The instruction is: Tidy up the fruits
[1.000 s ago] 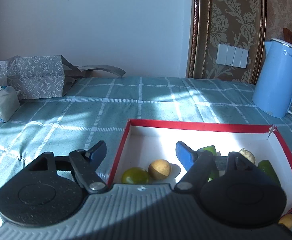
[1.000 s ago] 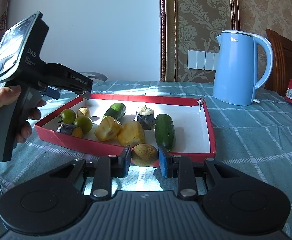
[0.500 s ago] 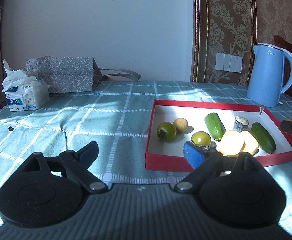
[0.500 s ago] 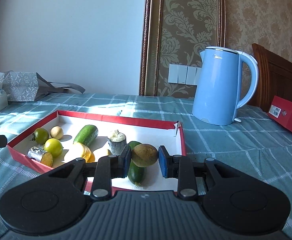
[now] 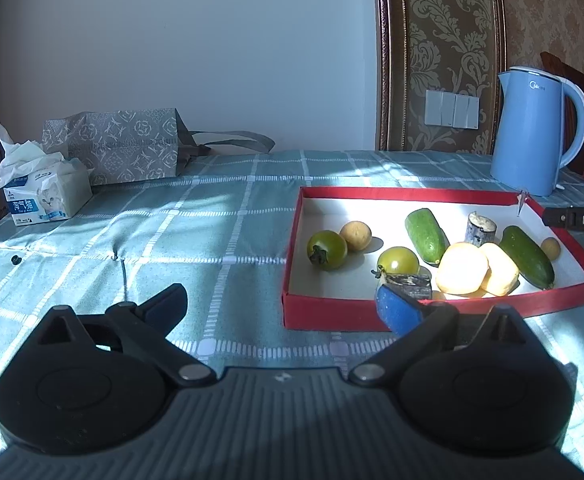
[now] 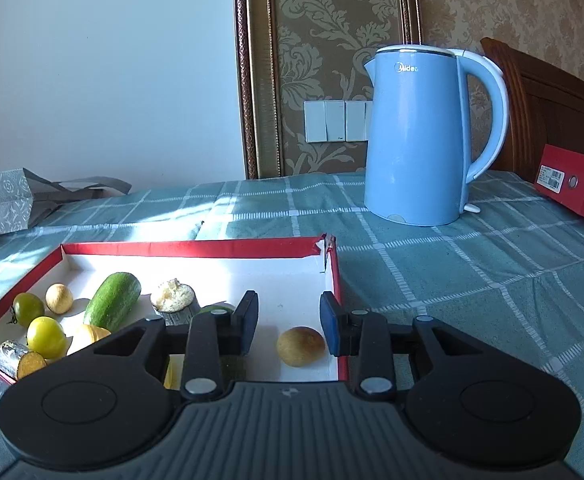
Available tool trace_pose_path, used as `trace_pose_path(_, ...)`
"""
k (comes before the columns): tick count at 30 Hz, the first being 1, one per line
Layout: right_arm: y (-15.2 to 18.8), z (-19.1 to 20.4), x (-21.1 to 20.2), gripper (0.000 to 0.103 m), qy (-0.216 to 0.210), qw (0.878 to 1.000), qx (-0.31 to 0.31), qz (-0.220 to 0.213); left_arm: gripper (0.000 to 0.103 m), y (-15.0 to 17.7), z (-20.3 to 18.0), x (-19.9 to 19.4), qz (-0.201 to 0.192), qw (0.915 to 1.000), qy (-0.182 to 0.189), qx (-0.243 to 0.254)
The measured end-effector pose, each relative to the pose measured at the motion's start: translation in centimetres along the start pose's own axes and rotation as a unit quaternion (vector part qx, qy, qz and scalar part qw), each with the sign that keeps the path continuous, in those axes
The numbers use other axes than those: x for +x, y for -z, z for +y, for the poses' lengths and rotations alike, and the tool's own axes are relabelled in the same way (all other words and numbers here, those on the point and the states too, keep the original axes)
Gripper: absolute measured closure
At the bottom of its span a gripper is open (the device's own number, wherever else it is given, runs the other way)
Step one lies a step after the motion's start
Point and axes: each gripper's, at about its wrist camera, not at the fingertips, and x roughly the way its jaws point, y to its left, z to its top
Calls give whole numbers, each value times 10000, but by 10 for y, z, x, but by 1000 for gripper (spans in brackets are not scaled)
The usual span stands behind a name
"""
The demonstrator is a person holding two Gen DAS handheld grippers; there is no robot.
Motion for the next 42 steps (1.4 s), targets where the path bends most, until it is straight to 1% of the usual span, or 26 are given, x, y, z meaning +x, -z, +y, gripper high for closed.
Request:
trace_pose_path(1, -1, 0, -1, 46, 60, 9999, -28, -83, 0, 1, 0, 1, 18, 10000, -20, 0)
trace_pose_path(3, -2, -1, -9, 44, 213, 9995, -8, -246, 0, 2, 0, 1, -18, 10000, -96, 8)
trace_pose_path(5, -2, 0, -33, 43, 30, 9979, 93, -634, 0, 3, 0, 1, -51, 9998, -176, 40)
trace_pose_path(6, 0, 2, -46, 38, -96, 9968, 158, -777, 0, 3, 0, 1, -39, 9998, -186, 22)
trace_pose_path(7, 4, 5, -57, 29, -234, 9959, 180, -850, 0, 4, 1, 2, -25, 9998, -193, 9)
trace_pose_path(9, 16, 15, -76, 22, -391, 9946, 131, -952, 0, 5, 2, 4, 38, 9997, -241, 10)
trace_pose_path(11, 29, 28, -90, 22, -470, 9945, -80, -935, 0, 5, 5, 3, 47, 9996, -282, -60)
trace_pose_path(13, 40, 38, -98, 16, -532, 9946, -214, -859, 0, 6, 8, 1, 48, 9993, -329, -172)
trace_pose_path(15, 46, 46, -103, 15, -593, 9944, -364, -790, 0, 8, 13, 0, 73, 9991, -323, -278)
trace_pose_path(16, 47, 49, -105, 15, -586, 9938, -424, -849, 0, 8, 14, 0, 92, 9988, -357, -319)
trace_pose_path(17, 48, 51, -107, 12, -577, 9931, -485, -897, 0, 9, 15, 0, 102, 9986, -397, -341)
trace_pose_path(18, 49, 54, -107, 8, -578, 9925, -565, -920, 0, 9, 16, 0, 102, 9984, -439, -349)
trace_pose_path(19, 50, 56, -107, 6, -592, 9922, -610, -909, 0, 9, 17, 1, 100, 9982, -470, -366)
trace_pose_path(21, 51, 57, -106, 6, -678, 9918, -632, -878, 0, 9, 21, 2, 144, 9977, -471, -466)
trace_pose_path(25, 52, 57, -102, 6, -663, 9930, -610, -758, 0, 9, 23, 4, 194, 9972, -514, -516)
trace_pose_path(28, 52, 53, -99, 5, -682, 9943, -498, -653, 0, 9, 21, 4, 179, 9973, -532, -469)
trace_pose_path(31, 51, 52, -97, 5, -701, 9945, -450, -635, 0, 9, 19, 3, 173, 9977, -509, -408)
trace_pose_path(34, 52, 54, -95, 5, -700, 9945, -532, -567, 0, 9, 18, 4, 168, 9979, -509, -365)
trace_pose_path(39, 54, 60, -96, 5, -715, 9933, -705, -573, 0, 9, 18, 4, 176, 9980, -487, -363)
trace_pose_path(42, 54, 60, -95, 4, -737, 9933, -712, -542, 0, 10, 17, 4, 173, 9980, -506, -325)
